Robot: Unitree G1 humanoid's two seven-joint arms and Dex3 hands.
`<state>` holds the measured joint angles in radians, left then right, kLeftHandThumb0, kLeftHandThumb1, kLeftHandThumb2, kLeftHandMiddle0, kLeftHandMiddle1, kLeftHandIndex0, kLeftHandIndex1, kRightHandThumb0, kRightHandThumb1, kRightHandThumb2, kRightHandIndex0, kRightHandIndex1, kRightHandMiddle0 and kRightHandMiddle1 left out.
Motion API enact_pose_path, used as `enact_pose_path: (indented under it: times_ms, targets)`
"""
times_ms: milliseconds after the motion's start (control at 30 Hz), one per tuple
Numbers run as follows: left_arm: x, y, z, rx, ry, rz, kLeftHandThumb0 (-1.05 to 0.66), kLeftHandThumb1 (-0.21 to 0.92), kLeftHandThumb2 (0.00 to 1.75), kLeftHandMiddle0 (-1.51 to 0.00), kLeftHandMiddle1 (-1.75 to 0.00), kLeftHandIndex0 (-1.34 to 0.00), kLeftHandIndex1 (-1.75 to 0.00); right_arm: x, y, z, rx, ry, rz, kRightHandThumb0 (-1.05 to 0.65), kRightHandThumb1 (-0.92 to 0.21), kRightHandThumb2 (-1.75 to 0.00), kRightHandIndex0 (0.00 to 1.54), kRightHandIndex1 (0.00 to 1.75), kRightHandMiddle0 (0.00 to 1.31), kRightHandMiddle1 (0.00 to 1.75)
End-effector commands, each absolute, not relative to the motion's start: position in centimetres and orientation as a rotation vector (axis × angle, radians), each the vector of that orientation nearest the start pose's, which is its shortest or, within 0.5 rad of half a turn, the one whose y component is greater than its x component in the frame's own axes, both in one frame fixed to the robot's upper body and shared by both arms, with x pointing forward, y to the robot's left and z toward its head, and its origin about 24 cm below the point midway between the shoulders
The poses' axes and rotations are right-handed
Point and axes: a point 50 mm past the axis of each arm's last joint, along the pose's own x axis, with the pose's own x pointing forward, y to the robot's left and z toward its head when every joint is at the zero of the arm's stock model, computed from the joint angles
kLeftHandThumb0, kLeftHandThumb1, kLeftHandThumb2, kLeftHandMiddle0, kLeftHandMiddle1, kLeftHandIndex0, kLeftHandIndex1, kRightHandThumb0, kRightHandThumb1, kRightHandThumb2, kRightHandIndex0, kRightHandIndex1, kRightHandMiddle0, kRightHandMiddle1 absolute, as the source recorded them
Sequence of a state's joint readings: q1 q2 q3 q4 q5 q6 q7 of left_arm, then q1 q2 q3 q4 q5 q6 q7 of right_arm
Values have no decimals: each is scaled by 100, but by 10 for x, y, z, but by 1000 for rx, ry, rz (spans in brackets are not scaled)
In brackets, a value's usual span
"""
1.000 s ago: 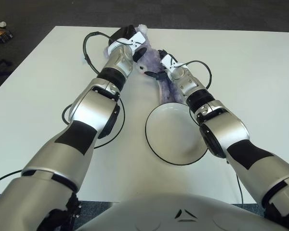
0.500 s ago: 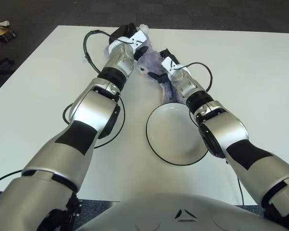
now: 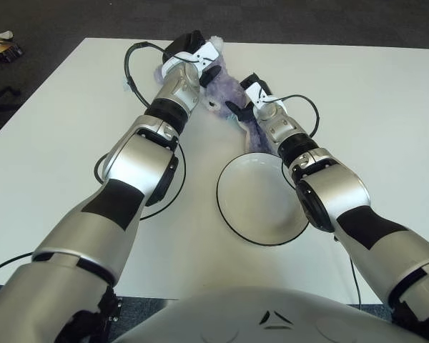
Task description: Put the doll into the plate.
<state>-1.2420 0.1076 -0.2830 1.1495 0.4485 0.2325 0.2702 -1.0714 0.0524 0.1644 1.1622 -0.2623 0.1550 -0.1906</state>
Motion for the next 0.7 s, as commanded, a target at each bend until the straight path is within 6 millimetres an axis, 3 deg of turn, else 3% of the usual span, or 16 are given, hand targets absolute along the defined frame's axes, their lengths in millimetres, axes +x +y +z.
enact_pose_path:
  times_ms: [0, 433, 667]
  targets:
    - [422, 91, 180, 945, -50, 106, 0, 26, 121, -68, -153, -70, -144, 388, -58, 73, -546, 289, 116, 48, -29, -134, 63, 174, 70, 175]
    - [422, 92, 181, 959, -53, 101, 0, 26, 120, -73, -153, -67, -141, 389, -65, 73, -552, 296, 95, 53, -18, -148, 72, 175, 88, 175]
    - [423, 95, 182, 961, -64, 92, 0, 26, 119, -76, -149, -65, -142, 395, -78, 82, -564, 281, 85, 54, -15, -152, 74, 175, 95, 175]
